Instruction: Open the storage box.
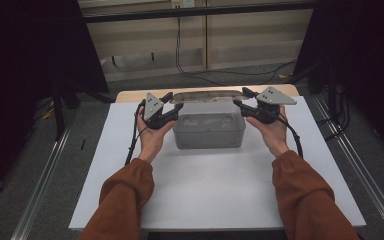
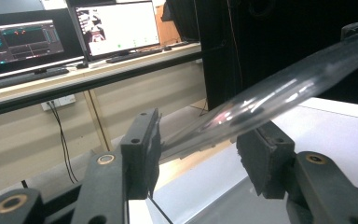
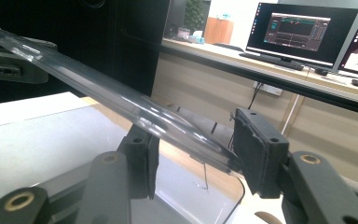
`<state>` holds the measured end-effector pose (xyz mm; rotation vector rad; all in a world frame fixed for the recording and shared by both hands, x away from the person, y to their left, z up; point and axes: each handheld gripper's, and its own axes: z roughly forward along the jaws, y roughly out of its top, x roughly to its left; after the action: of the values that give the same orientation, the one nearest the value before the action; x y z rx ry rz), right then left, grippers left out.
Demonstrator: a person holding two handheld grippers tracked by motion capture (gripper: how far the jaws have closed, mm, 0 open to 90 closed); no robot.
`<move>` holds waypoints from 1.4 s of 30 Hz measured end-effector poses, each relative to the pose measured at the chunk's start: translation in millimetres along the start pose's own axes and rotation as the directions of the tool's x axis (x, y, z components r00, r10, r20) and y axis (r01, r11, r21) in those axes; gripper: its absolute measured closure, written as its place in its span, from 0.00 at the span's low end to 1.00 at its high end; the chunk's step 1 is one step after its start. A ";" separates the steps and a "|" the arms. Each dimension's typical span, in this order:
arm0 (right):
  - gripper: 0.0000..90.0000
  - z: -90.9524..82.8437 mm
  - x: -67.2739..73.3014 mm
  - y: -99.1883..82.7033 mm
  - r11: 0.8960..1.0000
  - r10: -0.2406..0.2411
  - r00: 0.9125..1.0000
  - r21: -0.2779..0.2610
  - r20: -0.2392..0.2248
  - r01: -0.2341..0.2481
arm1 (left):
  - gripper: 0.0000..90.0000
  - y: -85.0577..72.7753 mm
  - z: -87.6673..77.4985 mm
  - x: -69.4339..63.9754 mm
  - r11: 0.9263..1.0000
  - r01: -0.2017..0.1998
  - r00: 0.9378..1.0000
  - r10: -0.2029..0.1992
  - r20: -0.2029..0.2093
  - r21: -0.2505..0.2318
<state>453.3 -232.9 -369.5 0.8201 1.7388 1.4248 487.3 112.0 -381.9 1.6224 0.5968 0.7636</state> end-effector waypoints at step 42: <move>0.60 19.6 -26.3 -9.5 0.999 0.053 0.998 0.000 0.024 -0.053 | 0.65 7.6 17.9 13.7 1.000 0.005 1.000 -0.005 0.002 -0.005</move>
<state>483.7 -246.5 -377.4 0.8859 1.7110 1.4435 509.6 109.1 -374.0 1.6165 0.5965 0.7591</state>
